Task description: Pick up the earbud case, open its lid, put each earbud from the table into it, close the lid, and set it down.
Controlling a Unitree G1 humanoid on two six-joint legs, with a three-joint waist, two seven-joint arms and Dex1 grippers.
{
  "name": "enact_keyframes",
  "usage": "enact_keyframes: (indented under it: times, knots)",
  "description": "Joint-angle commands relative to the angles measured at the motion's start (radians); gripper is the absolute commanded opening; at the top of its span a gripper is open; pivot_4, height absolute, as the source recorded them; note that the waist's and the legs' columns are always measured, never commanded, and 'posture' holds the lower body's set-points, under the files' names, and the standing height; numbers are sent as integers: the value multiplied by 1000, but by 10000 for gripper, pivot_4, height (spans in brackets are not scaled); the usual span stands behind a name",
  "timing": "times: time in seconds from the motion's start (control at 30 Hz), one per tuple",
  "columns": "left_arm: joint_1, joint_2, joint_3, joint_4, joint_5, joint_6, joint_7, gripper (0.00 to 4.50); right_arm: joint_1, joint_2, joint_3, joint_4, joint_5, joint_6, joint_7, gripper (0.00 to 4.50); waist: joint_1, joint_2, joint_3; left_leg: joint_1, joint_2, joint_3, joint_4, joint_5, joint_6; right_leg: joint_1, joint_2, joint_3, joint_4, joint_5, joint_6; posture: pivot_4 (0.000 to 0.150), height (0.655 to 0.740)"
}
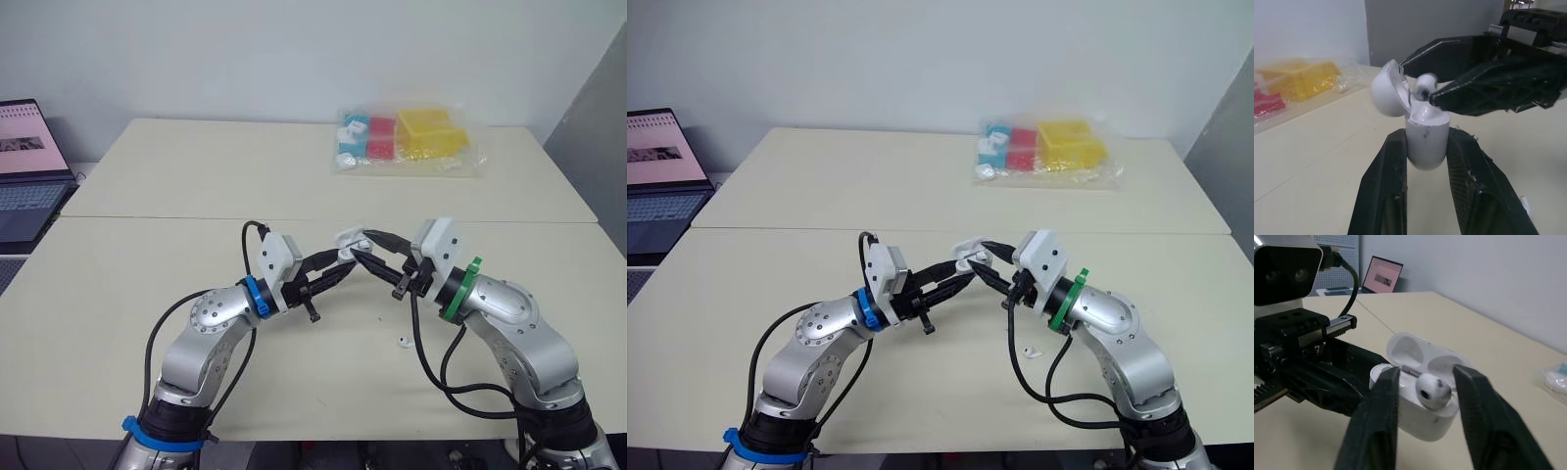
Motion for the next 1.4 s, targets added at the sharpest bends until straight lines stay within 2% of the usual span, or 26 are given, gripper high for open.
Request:
enact_keyframes:
  times: [0.03, 0.17, 0.23, 0.33, 0.43, 0.53, 0.7, 0.8, 0.93, 1.37, 1.4]
  knots:
    - [-3, -4, 5, -48, -20, -22, -7, 7710, -9, -5, -26, -37, 25, 20, -12, 32229, 0, 0, 0, 0, 0, 0, 0, 0, 0, 0, 0, 0, 0, 0, 0, 1500, 7400]
    - [0, -3, 5, -45, -15, -20, -5, 7710, -13, -20, -56, -79, 70, 62, -10, 32368, 0, 0, 0, 0, 0, 0, 0, 0, 0, 0, 0, 0, 0, 0, 0, 1500, 7400]
    - [2, -2, 6, -39, -11, -19, 0, 7710, -8, -64, -115, -143, 140, 115, 12, 32368, 0, 0, 0, 0, 0, 0, 0, 0, 0, 0, 0, 0, 0, 0, 0, 1500, 7400]
    - [6, 4, 10, -31, -5, -25, -1, 7710, 7, -177, -195, -218, 253, 209, 70, 32368, 1, 0, 0, -3, 0, 0, 0, 0, 0, -2, 0, 0, -1, 0, 0, 1500, 7400]
    - [12, 11, 10, -24, -1, -33, -10, 7710, 51, -361, -234, -241, 308, 311, 159, 32368, 1, 0, 0, -3, 0, 0, -1, 0, 0, -2, 0, -1, -2, 0, 0, 1500, 7400]
    - [15, 20, 4, -14, 9, -50, -24, 7710, 88, -544, -171, -236, 245, 357, 211, 32368, 2, 0, 0, -4, 0, 0, -1, 0, 0, -2, -1, -1, -3, 0, 0, 1500, 7400]
    - [18, 26, -15, -6, 28, -81, -45, 7710, 25, -676, 43, -179, 130, 391, 263, 32368, -2, -1, 0, -3, 0, 0, -1, 0, 0, -3, 0, 0, -2, 0, 0, 1500, 7400]
    - [29, 30, -18, -14, 31, -87, -50, 7710, -22, -699, 169, -148, 46, 353, 311, 32368, -1, -1, 0, -3, 0, 0, -1, 0, 0, -3, 0, -1, -2, 0, 0, 1500, 7400]
    - [37, 36, -25, -12, 42, -103, -51, 7710, -89, -627, 285, -77, -39, 328, 314, 32368, -2, -1, 1, -4, 0, 0, -1, 0, 0, -3, 0, 0, -4, 0, 0, 1500, 7400]
    - [57, 43, -31, -30, 51, -111, -49, 7710, -141, -543, 349, 39, -135, 306, 379, 32368, 1, -1, 1, -5, 0, 0, -1, 0, 0, -3, 0, -1, -4, 0, 0, 1500, 7400]
    - [58, 44, -31, -31, 51, -111, -49, 7710, -139, -546, 352, 37, -140, 305, 387, 30676, 1, -1, 1, -5, 0, 0, -1, 0, 0, -3, 0, -1, -4, 0, 0, 1500, 7400]
